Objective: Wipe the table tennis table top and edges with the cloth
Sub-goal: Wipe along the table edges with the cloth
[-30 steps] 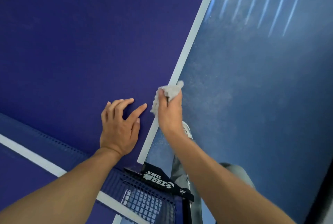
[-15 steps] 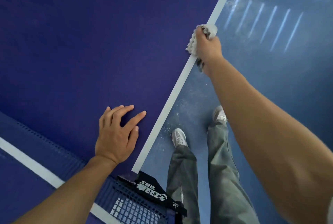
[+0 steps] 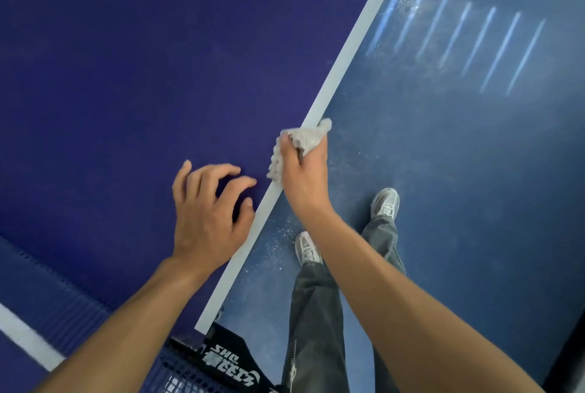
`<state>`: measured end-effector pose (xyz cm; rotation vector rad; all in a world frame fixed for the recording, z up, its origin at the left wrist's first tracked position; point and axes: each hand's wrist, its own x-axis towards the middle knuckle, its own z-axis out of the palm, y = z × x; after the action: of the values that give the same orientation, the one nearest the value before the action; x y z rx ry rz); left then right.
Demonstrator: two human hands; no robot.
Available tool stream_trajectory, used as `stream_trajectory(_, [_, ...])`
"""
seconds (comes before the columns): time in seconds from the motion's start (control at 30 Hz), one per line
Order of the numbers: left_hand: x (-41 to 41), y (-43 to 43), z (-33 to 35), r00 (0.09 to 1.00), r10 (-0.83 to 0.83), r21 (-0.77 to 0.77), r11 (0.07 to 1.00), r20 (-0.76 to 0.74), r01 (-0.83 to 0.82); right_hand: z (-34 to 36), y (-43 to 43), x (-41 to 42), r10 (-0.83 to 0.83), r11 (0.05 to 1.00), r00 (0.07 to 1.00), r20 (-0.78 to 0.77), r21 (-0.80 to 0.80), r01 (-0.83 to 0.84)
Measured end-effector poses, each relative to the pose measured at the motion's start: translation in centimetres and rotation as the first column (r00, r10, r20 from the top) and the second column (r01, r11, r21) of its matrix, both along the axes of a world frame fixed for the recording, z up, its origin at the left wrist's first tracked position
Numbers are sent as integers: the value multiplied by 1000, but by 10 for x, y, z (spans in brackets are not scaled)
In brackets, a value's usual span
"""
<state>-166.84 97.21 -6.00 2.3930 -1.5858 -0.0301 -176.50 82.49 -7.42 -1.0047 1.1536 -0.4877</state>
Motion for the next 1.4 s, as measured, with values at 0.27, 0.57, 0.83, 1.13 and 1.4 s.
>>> stream_trajectory(0.27, [25, -164, 11, 1000, 12, -55, 998, -24, -14, 0, -172, 40, -229, 972, 970, -84, 36, 233])
stream_trajectory(0.57, [68, -343, 11, 985, -148, 67, 988, 90, 142, -4, -110, 0, -57, 983, 997, 57, 178, 46])
stream_trajectory(0.83, [83, -389, -15, 990, -135, -12, 991, -50, 135, -12, -196, 20, -80, 988, 986, 147, 140, 60])
stream_trajectory(1.13, [83, -391, -12, 990, -131, 39, 990, -49, 133, -12, -374, 60, -200, 979, 978, -65, 29, 202])
stream_trajectory(1.4, [83, -393, -10, 990, -138, 91, 986, -43, 141, 3, -281, 40, -104, 983, 993, -58, 145, 112])
